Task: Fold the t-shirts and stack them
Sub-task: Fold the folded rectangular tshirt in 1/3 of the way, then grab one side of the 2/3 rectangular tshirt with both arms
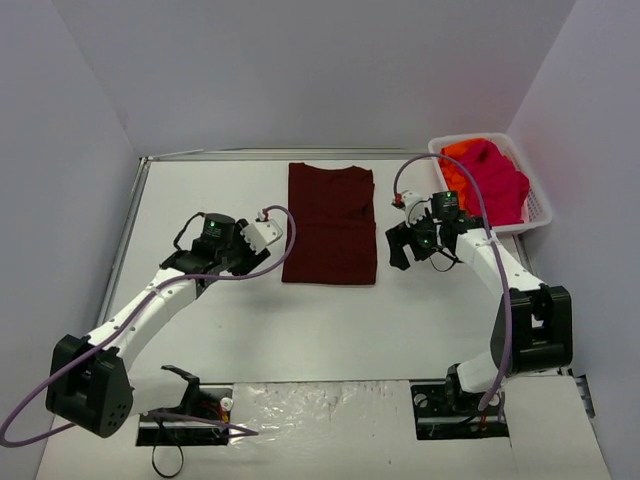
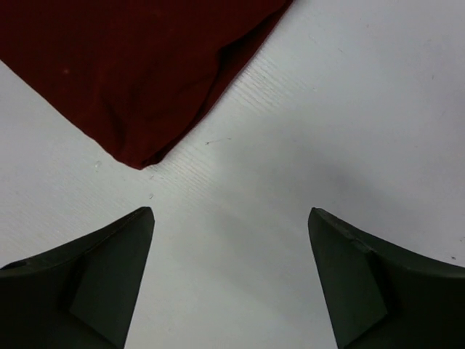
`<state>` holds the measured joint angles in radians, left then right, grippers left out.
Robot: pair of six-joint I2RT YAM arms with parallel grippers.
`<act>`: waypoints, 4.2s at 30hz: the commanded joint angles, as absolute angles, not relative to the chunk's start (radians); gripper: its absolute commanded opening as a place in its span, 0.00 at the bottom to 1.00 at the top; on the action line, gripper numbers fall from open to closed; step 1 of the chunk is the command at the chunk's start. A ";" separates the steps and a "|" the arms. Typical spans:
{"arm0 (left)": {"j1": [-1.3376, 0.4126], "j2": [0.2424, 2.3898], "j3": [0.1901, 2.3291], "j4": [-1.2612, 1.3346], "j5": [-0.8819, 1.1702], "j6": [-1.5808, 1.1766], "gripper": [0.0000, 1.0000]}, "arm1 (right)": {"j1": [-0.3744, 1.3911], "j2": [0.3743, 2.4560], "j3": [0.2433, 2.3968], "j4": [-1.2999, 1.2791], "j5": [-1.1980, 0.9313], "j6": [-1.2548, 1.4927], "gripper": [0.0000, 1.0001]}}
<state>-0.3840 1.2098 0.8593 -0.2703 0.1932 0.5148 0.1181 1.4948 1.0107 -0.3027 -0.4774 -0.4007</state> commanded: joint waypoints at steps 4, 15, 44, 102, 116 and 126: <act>-0.451 1.232 0.864 -0.325 0.263 0.564 0.50 | 0.110 1.440 1.019 -0.271 -0.379 -0.373 0.44; -0.747 1.327 0.784 -0.206 0.028 0.681 0.50 | 0.103 1.548 1.040 -0.299 -0.296 -0.397 0.54; -0.848 1.589 0.749 0.109 -0.219 0.684 0.49 | 0.074 1.591 1.043 -0.319 -0.284 -0.413 0.60; -0.528 1.528 0.933 -0.328 0.307 0.575 0.02 | 0.325 1.256 0.823 -0.306 -0.536 -0.752 0.68; -0.489 1.598 0.982 -0.383 0.400 0.555 0.02 | 0.544 1.273 0.696 -0.034 -0.382 -0.819 0.62; -0.477 1.611 0.966 -0.371 0.417 0.552 0.02 | 0.615 1.436 0.755 -0.014 -0.367 -0.819 0.55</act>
